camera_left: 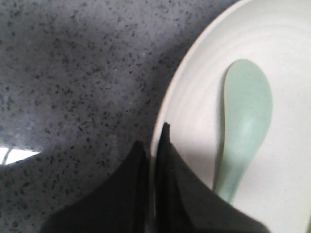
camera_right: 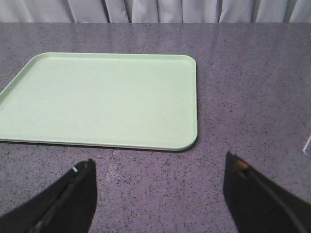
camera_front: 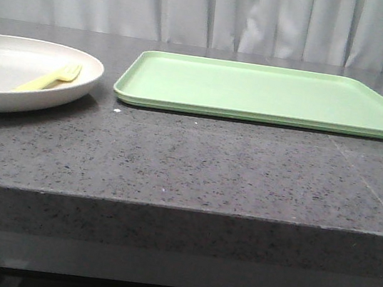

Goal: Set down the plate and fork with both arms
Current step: 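Grasp the cream plate rim with the left gripper and lift it, then carry the plate over the green tray and lower it onto the tray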

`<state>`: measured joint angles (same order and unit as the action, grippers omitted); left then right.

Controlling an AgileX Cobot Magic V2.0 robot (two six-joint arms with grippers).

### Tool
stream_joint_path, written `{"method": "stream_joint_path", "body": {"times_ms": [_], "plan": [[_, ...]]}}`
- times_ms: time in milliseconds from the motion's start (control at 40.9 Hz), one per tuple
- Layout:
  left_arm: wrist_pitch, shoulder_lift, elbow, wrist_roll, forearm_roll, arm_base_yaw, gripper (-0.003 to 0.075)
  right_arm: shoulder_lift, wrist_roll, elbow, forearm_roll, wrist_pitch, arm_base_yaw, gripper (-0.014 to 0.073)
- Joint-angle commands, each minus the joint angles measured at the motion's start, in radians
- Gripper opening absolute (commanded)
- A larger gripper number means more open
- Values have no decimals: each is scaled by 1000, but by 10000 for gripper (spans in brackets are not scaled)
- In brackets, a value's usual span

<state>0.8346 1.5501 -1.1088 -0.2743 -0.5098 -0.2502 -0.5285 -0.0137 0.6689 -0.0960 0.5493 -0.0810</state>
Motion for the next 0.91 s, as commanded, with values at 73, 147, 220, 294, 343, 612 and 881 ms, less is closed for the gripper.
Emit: {"method": "stream_joint_path", "body": {"times_ms": [73,147,220,294,343,612,881], "plan": [[33,-31,-29,-124,-214,-72,-18,-9,7,34,7,-65,5,565],[45,-31,-29,-150,-262,-91,-18,-9,7,34,7,-65,5,565],[63,-38,-31,-177,-334,-111,-18,-9,7,34,7,-65,5,565],[86,-40,-45,-199,-391,-125,-18,-9,7,34,7,-65,5,565],[107,-40,-63,-201,-414,-128,-18,-9,7,34,7,-64,5,565],[120,-40,-186,-138,-414,-55,-18,-9,7,34,7,-64,5,565],[3,25,-328,86,-249,200,-18,-9,7,34,7,-62,5,565]]}}
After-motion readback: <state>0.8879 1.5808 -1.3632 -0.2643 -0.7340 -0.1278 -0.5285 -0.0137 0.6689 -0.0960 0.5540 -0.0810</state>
